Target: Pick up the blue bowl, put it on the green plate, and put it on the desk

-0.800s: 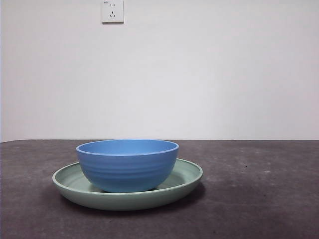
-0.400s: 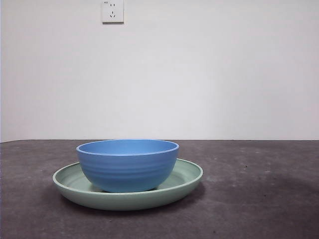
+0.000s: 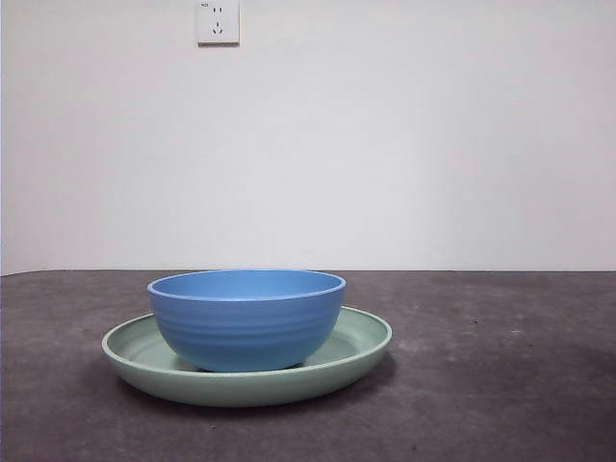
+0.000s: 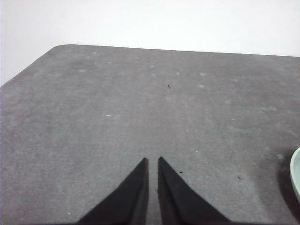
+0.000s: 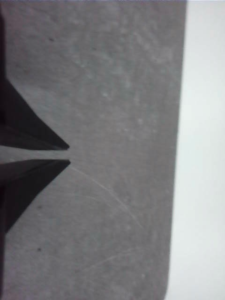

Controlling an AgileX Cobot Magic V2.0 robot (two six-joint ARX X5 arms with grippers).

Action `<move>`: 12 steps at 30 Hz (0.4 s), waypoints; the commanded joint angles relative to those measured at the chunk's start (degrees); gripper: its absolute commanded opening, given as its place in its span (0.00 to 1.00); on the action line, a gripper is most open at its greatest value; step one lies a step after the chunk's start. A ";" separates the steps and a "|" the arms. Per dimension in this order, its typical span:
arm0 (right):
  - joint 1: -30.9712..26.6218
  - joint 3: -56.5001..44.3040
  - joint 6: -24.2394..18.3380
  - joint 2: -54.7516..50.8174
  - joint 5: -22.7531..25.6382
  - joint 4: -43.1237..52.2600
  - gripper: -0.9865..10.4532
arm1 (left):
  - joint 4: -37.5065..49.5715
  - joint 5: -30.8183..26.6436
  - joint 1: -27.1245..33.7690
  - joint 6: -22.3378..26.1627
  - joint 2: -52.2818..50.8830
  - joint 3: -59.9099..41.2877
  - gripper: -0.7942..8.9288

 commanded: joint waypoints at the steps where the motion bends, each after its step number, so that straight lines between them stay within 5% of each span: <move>1: -0.17 -0.33 -0.74 -0.22 -2.10 -0.66 0.11 | -0.35 -0.17 0.04 -0.35 -0.11 -1.16 0.12; 12: -0.17 -0.28 -0.72 -0.22 -3.34 0.68 0.11 | -0.35 -0.20 0.04 -0.35 -0.11 -1.16 0.12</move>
